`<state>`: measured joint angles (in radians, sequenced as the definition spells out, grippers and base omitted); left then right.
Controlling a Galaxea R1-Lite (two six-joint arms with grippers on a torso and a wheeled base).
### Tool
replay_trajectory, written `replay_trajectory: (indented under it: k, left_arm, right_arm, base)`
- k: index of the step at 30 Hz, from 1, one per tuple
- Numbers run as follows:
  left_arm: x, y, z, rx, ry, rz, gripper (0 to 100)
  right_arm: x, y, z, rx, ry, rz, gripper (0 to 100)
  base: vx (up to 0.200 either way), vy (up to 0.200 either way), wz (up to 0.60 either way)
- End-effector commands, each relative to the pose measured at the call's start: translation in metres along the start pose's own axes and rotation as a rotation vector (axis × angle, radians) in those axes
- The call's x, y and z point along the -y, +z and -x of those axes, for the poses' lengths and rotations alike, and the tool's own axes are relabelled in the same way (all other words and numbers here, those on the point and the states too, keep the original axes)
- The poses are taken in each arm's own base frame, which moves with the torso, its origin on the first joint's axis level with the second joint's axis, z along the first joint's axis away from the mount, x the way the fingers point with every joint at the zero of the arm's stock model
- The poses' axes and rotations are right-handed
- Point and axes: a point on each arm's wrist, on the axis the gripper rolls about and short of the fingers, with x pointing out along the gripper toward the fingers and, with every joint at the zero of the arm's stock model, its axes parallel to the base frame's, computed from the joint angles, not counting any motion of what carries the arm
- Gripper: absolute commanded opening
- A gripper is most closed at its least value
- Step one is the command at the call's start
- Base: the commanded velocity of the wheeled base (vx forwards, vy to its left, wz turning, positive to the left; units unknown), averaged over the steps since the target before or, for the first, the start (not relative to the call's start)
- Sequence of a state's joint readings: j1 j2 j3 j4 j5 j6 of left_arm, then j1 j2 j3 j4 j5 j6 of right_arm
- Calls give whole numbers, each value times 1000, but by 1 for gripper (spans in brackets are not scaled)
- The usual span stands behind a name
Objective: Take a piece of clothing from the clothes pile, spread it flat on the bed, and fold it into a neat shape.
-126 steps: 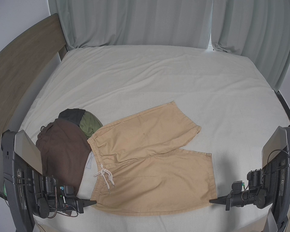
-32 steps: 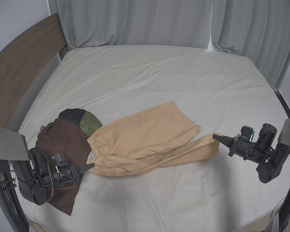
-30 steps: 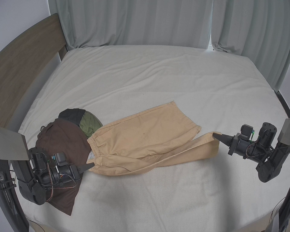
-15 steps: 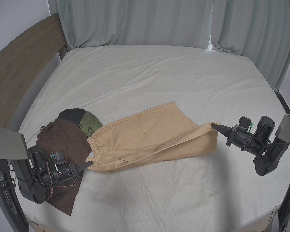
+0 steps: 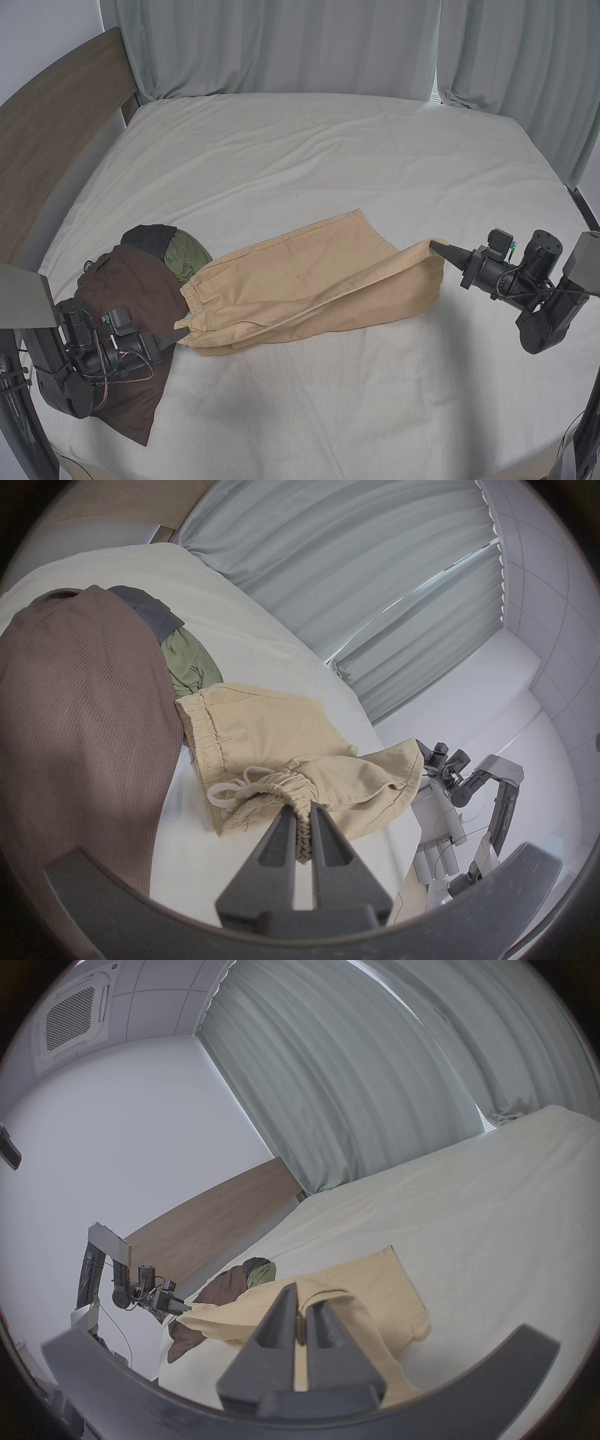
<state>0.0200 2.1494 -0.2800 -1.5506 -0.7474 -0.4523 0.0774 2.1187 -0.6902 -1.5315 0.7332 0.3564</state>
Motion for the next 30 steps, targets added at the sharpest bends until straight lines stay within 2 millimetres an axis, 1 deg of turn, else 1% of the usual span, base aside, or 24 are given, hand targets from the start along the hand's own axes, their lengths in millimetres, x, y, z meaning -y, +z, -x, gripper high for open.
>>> replay_trajectory:
  k: [1, 8, 10, 15, 20, 23, 24, 25, 30]
  left_arm:
    - [1, 6, 1, 22, -2, 12, 0]
    - [-1, 10, -3, 61, 42, 40, 0]
    - [-1, 10, -4, 62, 44, 45, 0]
    - [-2, 14, -6, 78, 41, 70, 0]
    - [-3, 16, -9, 93, 55, 85, 0]
    - [-7, 17, -11, 102, 69, 86, 0]
    - [-8, 17, -12, 106, 76, 88, 0]
    - [-9, 16, -13, 106, 79, 88, 0]
    - [-11, 15, -16, 107, 88, 93, 0]
  right_arm:
    - [2, 8, -7, 28, 13, 8, 0]
    - [11, 10, -21, 52, 31, 8, 0]
    - [12, 10, -25, 55, 39, 10, 0]
    - [20, 9, -35, 53, 40, 9, 0]
    - [27, 17, -48, 62, 47, 18, 0]
    - [27, 25, -57, 60, 58, 16, 0]
    - [27, 25, -57, 60, 58, 16, 0]
    - [27, 31, -63, 60, 62, 18, 0]
    - [31, 36, -74, 55, 68, 14, 0]
  base:
    - [0, 0, 0]
    - [0, 0, 0]
    - [0, 0, 0]
    - [0, 0, 0]
    - [0, 0, 0]
    - [0, 0, 0]
    - [0, 0, 0]
    - [0, 0, 0]
    - [0, 0, 0]
